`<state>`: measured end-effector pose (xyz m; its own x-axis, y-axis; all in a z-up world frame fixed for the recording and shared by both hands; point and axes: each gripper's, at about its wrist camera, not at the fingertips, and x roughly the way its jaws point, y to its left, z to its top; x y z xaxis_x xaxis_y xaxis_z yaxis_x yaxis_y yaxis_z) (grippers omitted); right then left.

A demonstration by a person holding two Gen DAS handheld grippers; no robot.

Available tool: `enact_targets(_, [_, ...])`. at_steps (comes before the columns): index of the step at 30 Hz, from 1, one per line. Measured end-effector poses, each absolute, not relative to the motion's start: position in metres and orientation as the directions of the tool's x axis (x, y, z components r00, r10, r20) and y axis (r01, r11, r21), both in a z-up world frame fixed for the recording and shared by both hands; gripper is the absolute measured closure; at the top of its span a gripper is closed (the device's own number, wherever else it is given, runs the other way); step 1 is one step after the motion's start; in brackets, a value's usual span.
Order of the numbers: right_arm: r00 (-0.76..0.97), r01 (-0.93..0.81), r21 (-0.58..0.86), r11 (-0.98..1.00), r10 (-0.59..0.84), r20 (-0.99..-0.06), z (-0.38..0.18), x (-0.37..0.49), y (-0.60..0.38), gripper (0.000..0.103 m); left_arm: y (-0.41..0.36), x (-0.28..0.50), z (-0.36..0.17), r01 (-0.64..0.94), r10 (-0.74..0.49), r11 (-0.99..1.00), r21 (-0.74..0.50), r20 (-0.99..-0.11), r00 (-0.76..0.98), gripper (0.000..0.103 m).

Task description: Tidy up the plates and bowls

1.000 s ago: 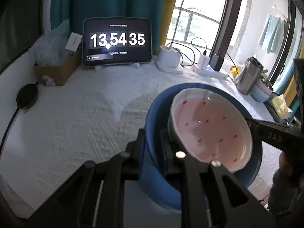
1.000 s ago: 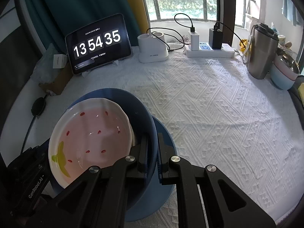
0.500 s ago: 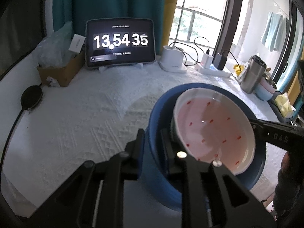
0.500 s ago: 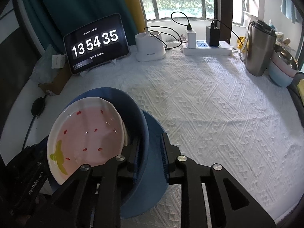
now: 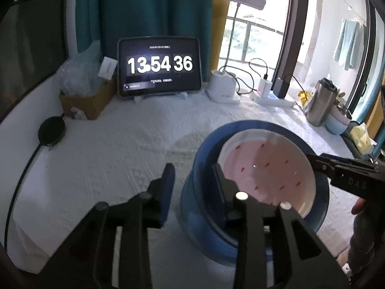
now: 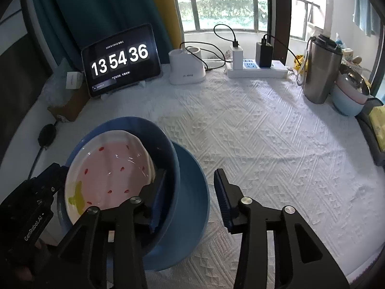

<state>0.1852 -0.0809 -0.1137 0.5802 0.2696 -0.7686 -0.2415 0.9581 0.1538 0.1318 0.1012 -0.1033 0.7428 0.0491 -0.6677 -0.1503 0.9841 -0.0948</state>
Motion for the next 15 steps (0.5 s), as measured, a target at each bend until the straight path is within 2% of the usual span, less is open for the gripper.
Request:
enact_targets(2, [0.583, -0.245, 0.152, 0.958, 0.271, -0.766, -0.112, 0.182, -0.081, 0.059, 0.102, 0.129, -0.101, -0.145, 0.036, 0.984, -0.109, -0.665, 0.746, 0.063])
enact_targets(15, [0.615, -0.251, 0.139, 0.958, 0.269, -0.741, -0.099, 0.155, -0.087, 0.058, 0.086, 0.103, -0.083, -0.097, 0.011, 0.990, -0.104, -0.623, 0.782, 0.063])
